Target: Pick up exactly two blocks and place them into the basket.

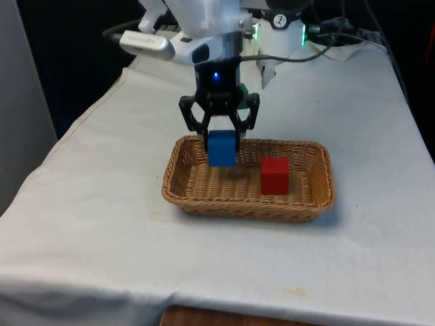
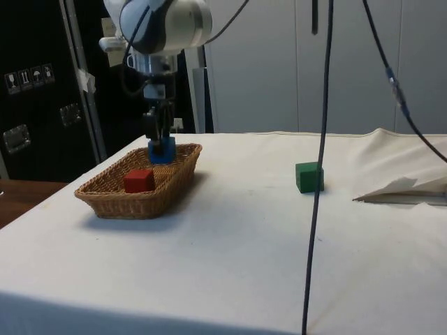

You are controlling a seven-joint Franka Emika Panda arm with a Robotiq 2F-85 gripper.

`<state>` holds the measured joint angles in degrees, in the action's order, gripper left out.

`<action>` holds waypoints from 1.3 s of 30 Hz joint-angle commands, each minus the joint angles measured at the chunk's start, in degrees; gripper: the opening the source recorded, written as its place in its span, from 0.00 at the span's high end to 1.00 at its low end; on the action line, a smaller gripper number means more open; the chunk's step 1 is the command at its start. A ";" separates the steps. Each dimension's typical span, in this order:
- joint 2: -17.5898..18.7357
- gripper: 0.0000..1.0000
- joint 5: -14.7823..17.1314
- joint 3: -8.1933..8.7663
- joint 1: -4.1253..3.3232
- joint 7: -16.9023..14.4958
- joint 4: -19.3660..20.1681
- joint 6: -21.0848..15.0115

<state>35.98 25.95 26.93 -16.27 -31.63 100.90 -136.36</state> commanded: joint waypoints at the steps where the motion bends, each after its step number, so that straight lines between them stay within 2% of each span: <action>1: 0.63 0.99 0.57 -0.46 0.40 -0.80 -0.34 -0.34; 2: 0.92 0.99 0.69 -0.52 0.40 -1.09 -0.46 -0.46; 3: 0.57 0.99 0.11 0.00 0.00 -0.34 -0.29 -0.06; 4: 1.20 0.99 0.80 -0.52 0.46 -1.32 -0.57 -0.52; 12: 2.98 0.99 1.95 -0.46 0.40 -3.32 -1.03 -0.92; 13: 2.75 0.99 1.49 0.00 0.00 -2.86 -0.69 -0.86; 14: 3.21 0.99 2.06 -0.52 0.46 -3.55 -1.09 -0.92; 21: 3.78 0.97 3.09 -0.29 0.97 -5.16 -1.72 -0.29; 22: 3.84 0.91 2.86 0.11 0.46 -4.81 -1.38 -0.69; 23: 3.78 0.91 3.38 -0.23 1.03 -5.44 -1.72 -0.23; 25: 3.84 0.69 3.84 -0.06 1.03 -5.90 -1.78 -0.06; 26: 3.84 0.50 4.07 0.06 1.03 -6.19 -1.89 0.17; 31: 3.90 0.03 4.24 0.17 1.09 -6.36 -1.95 0.40; 32: 3.90 0.00 4.24 0.17 1.09 -6.42 -1.95 0.40; 33: 3.84 0.00 3.95 0.40 0.74 -6.02 -1.72 0.11; 34: 3.90 0.00 4.24 0.17 1.09 -6.42 -1.95 0.40; 38: 3.84 0.00 4.24 0.17 1.15 -6.42 -1.95 0.40; 39: 3.32 0.00 3.95 0.52 0.80 -5.90 -1.78 0.69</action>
<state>39.76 29.91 27.39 -15.47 -37.64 99.12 -136.25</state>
